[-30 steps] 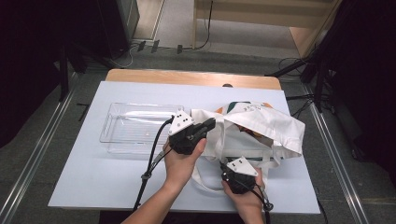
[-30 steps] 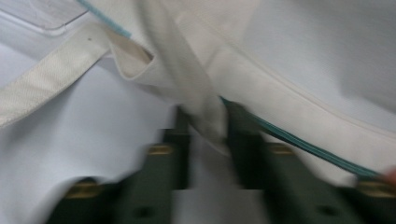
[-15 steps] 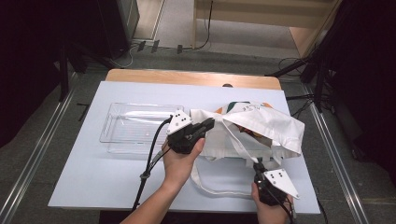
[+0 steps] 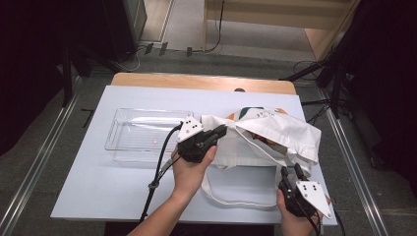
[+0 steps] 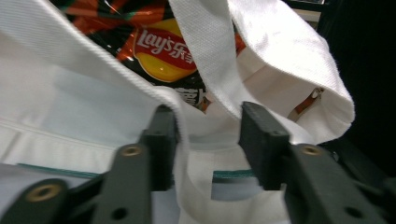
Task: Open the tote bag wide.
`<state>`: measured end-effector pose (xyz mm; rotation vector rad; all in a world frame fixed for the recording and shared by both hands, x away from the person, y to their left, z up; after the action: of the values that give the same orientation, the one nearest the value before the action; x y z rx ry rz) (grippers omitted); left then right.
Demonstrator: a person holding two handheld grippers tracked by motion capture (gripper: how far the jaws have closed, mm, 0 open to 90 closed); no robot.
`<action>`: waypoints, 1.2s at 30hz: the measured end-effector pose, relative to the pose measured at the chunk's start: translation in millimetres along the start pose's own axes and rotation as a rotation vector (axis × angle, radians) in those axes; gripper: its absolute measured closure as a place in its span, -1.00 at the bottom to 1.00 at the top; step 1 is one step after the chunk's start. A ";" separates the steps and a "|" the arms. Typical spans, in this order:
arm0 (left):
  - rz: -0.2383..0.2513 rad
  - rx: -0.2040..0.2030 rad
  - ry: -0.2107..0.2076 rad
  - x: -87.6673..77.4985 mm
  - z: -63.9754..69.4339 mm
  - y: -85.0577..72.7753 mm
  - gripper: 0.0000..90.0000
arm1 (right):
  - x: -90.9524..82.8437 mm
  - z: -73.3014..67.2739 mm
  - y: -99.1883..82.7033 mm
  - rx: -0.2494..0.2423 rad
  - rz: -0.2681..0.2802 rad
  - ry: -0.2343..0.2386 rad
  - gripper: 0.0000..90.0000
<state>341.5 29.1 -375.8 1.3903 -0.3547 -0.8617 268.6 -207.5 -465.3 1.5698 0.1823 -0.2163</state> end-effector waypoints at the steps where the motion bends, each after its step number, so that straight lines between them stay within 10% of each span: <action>1: 0.000 0.000 0.000 0.0 -0.3 0.0 1.00 | 0.0 0.0 0.0 0.000 0.000 0.000 0.22; 6: 0.003 -0.009 -0.001 0.2 -1.5 -0.1 1.00 | 4.0 7.2 6.9 -0.015 0.029 -0.054 0.00; 11: 0.001 -0.009 -0.004 1.4 -1.9 -0.8 1.00 | 11.6 7.8 0.7 -0.015 -0.011 -0.011 0.05; 16: 0.002 0.007 -0.001 1.3 0.2 -0.8 1.00 | 15.1 8.6 4.4 -0.001 -0.015 0.120 0.90; 18: 0.003 0.003 -0.001 1.0 -0.4 -0.5 1.00 | 13.1 7.6 6.4 -0.007 -0.010 0.125 0.91; 36: -0.005 0.049 -0.011 7.6 1.0 11.0 0.98 | 16.1 36.4 96.9 0.003 0.165 0.164 0.92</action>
<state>349.3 22.4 -367.2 1.4333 -0.3829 -0.8701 307.6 -245.3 -375.7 1.5972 0.1791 0.0409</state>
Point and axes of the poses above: each handheld gripper's, and its own axes: x roughly forward along the jaws, y roughly out of its top, z roughly to its right, the point moved 7 cm from there along x, roughly forward along the jaws, and after that the axes turned 3 degrees about x, right-handed, at the moved point
